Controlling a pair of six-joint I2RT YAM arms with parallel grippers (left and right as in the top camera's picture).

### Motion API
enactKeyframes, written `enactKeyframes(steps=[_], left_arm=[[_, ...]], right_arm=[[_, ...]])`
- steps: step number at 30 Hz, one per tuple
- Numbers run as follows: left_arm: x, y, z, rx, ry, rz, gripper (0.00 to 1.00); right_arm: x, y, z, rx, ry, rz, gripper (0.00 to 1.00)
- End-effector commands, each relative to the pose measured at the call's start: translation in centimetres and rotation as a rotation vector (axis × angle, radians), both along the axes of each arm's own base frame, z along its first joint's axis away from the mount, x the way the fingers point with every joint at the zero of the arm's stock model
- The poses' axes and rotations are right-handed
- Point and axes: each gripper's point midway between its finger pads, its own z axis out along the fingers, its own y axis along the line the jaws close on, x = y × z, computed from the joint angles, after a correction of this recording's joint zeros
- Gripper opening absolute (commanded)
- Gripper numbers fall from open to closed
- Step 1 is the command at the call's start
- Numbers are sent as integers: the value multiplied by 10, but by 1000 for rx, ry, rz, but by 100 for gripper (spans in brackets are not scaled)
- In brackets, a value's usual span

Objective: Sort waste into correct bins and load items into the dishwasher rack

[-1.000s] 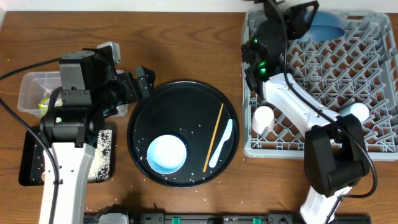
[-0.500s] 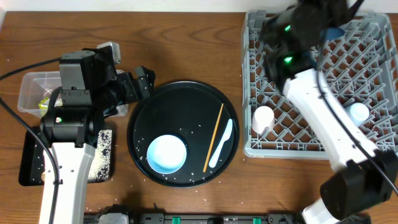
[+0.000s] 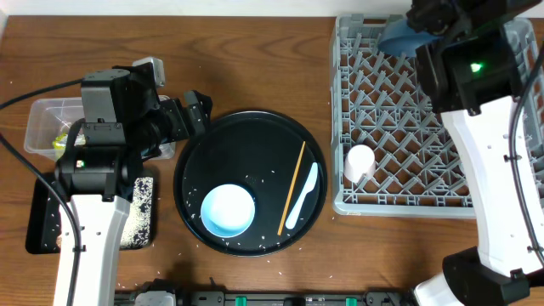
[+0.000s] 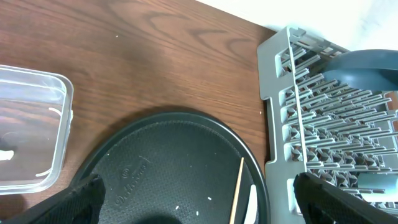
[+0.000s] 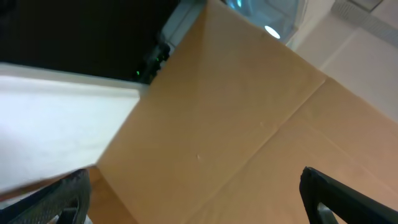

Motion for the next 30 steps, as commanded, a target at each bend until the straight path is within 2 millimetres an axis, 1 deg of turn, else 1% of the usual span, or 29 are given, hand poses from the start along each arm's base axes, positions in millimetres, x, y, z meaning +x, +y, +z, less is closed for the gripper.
enactKeyframes(steps=[1,4,7,8,9,11,12,13,15,17,19,20,21,22,23,25,28,30], left_arm=[[1,0,12,-2,-32,-6,98],[1,0,12,-2,-32,-6,98],[1,0,12,-2,-32,-6,98],[1,0,12,-3,-32,-6,98],[1,0,12,-2,-32,-6,98],[1,0,12,-2,-32,-6,98],[1,0,12,-2,-32,-6,98],[1,0,12,-3,-32,-6,98],[1,0,12,-2,-32,-6,98],[1,0,12,-2,-32,-6,98],[1,0,12,-2,-32,-6,98],[1,0,12,-2,-32,-6,98],[1,0,12,-2,-32,-6,98],[1,0,12,-2,-32,-6,98],[1,0,12,-2,-32,-6,98],[1,0,12,-3,-32,-6,98],[1,0,12,-2,-32,-6,98],[1,0,12,-2,-32,-6,98]], right_arm=[[-2,0,14,38,-93,72,99],[5,8,5,59,-59,170,99],[18,31,-16,134,18,407,99],[21,40,-24,209,24,514,99],[22,43,-28,284,10,579,99],[25,40,-37,481,-46,677,94],[29,38,-43,569,-55,723,90],[32,35,-49,633,-55,757,82],[43,22,-69,744,-26,785,63],[53,5,-94,803,21,751,47],[66,-9,-124,851,87,713,30],[75,-12,-142,878,127,707,24],[81,-12,-153,891,156,713,18],[90,-9,-168,908,198,730,6],[99,-5,-181,927,230,741,1],[118,0,-211,965,283,746,1],[146,6,-251,960,358,752,1],[159,8,-269,956,383,755,1]])
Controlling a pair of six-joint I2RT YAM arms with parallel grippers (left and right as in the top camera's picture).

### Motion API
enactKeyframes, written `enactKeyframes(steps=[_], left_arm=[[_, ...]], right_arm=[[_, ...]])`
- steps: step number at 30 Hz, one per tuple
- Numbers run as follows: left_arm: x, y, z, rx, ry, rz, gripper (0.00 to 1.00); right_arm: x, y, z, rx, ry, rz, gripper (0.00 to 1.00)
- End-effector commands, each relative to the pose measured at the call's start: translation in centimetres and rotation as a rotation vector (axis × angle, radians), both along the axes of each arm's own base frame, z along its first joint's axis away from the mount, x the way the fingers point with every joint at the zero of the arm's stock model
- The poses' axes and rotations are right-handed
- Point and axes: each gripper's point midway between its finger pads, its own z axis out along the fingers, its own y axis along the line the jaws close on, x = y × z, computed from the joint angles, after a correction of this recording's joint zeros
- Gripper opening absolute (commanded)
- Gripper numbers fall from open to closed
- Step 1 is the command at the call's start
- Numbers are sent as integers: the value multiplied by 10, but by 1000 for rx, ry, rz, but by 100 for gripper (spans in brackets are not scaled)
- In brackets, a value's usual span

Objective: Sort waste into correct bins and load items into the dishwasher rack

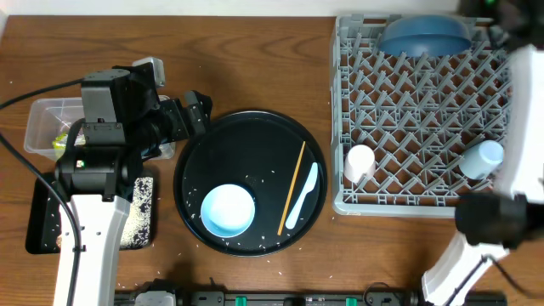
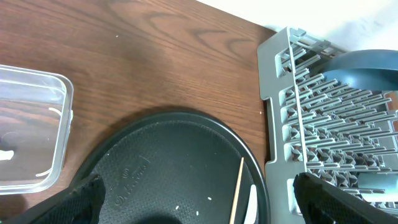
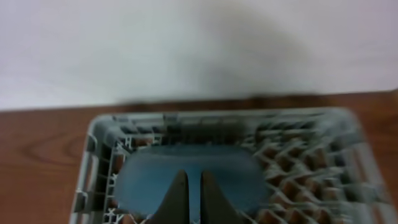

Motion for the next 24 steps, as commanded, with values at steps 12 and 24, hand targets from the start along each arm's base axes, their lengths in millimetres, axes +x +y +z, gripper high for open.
enactKeyframes(steps=[12,24], left_arm=[[1,0,12,-2,-32,-6,97],[1,0,12,-2,-32,-6,98]], right_arm=[[5,6,-89,-30,239,12,1],[-35,6,-82,-30,346,1,1]])
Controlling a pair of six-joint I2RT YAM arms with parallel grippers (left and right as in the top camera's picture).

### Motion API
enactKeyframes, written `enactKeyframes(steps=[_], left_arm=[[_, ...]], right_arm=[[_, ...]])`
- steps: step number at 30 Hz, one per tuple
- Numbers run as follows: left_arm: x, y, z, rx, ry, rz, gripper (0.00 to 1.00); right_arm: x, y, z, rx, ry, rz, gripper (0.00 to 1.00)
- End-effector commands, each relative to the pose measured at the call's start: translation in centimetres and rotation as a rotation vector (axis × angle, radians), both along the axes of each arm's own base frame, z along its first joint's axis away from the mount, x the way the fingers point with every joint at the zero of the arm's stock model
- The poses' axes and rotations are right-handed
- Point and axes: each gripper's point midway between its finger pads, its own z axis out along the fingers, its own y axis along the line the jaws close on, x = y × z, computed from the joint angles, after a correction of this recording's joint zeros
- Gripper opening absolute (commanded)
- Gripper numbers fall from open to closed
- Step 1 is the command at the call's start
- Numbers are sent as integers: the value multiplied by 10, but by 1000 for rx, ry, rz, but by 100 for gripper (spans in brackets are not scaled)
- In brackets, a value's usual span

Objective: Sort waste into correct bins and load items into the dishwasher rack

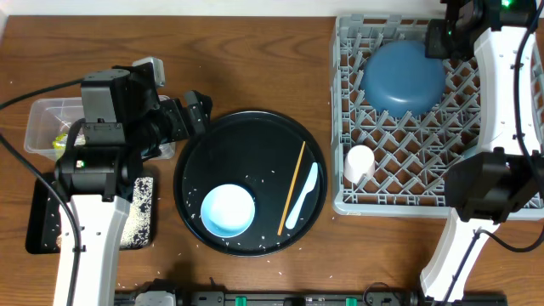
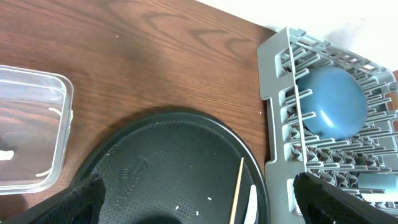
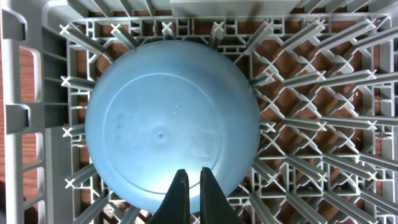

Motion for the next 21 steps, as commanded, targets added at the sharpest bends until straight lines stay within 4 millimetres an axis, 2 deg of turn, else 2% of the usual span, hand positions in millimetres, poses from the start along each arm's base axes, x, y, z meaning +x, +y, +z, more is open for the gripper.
enactKeyframes(steps=[1,3,4,6,9,11,15,19,21], left_arm=[[1,0,12,-2,-32,-6,98],[1,0,12,-2,-32,-6,98],[1,0,12,-2,-32,-6,98],[1,0,12,-2,-32,-6,98],[1,0,12,-2,-32,-6,98],[1,0,12,-2,-32,-6,98],[1,0,12,-2,-32,-6,98],[1,0,12,-2,-32,-6,98],[1,0,12,-2,-32,-6,98]], right_arm=[[-8,5,51,-17,-110,10,1],[-15,11,72,5,-153,27,1],[-22,21,89,37,-187,54,1],[-33,40,109,97,-224,107,1],[-56,84,137,215,-258,228,1],[-73,113,145,281,-246,307,1],[-109,174,140,376,-143,455,1],[-139,234,117,392,-19,590,1],[-154,265,100,392,47,661,9]])
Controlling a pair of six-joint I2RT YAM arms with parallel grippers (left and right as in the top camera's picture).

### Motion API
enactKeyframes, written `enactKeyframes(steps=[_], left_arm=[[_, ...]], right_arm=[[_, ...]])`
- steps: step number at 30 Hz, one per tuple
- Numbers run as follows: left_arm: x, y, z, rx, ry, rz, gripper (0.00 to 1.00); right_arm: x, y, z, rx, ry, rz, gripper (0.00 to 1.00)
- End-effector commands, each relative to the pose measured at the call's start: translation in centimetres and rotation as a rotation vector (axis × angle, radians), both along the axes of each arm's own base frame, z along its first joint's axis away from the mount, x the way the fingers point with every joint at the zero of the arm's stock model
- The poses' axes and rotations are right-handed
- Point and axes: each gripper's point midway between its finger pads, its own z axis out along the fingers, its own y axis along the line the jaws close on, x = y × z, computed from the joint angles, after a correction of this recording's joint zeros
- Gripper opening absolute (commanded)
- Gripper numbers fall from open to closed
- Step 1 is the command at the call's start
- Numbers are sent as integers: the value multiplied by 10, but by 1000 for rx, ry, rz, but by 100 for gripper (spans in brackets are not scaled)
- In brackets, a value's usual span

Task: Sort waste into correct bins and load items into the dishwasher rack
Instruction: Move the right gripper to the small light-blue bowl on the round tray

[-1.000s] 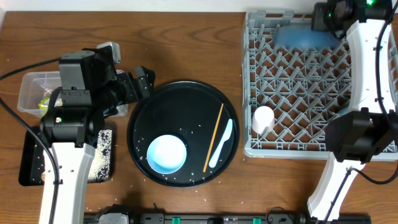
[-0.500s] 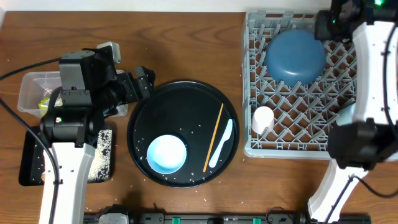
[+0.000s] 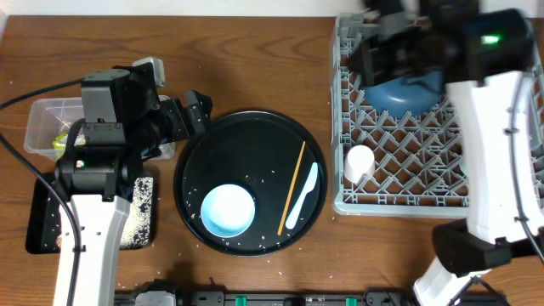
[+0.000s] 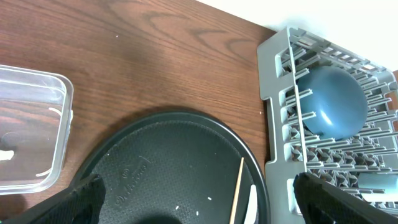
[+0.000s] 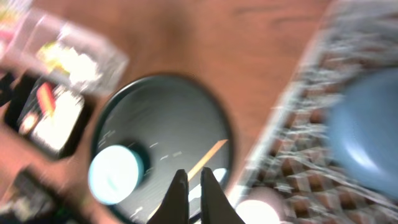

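Observation:
A grey dishwasher rack [image 3: 406,201] stands at the right and holds an upside-down blue bowl [image 3: 406,92] and a white cup [image 3: 359,161]. The black round tray [image 3: 246,136] carries a light blue small bowl [image 3: 228,210], a wooden chopstick [image 3: 293,189] and a white spoon [image 3: 303,197]. My right arm [image 3: 442,47], blurred, hangs over the rack's far left part. My right gripper [image 5: 193,186] is shut and holds nothing, with the chopstick [image 5: 206,157] below it. At the tray's left rim my left gripper [image 3: 196,115] stands open and holds nothing.
A clear plastic container [image 3: 47,127] with scraps sits at the far left. In front of it lies a black container [image 3: 42,221] with rice. Rice grains are scattered on the tray and on the table near it. The rack's tines [image 4: 311,143] stand upright.
My right arm has moved from the rack's far right corner to over its far left part. Its camera now faces the tray rather than the blue bowl. The left arm is unchanged.
First my right arm was over the rack's far edge with the blue bowl beneath it. Then the bowl stood on edge at the rack's back, and after that lay face down in the rack. Now the arm is nearer the tray. The left arm stayed still throughout.

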Motion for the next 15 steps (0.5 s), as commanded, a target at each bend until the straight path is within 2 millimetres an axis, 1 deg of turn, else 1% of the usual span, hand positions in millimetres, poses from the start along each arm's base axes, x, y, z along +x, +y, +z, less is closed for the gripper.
enactKeyframes(steps=[1,2,3,5,8,10,12,15], left_arm=[[1,0,12,-2,-32,-6,98],[1,0,12,-2,-32,-6,98],[1,0,12,-2,-32,-6,98],[1,0,12,-3,-32,-6,98],[1,0,12,-2,-32,-6,98],[1,0,12,-2,-32,-6,98],[1,0,12,-2,-32,-6,98],[1,0,12,-2,-32,-6,98]], right_arm=[[-26,56,-38,-5,122,156,13],[-33,67,-47,-17,149,181,17],[-42,80,-61,-35,189,196,17],[-57,100,-85,-59,251,222,17],[-78,132,-124,-94,296,305,18],[-88,150,-149,-103,317,330,18],[-99,167,-175,-111,328,362,19],[-119,185,-207,-124,348,399,22]])
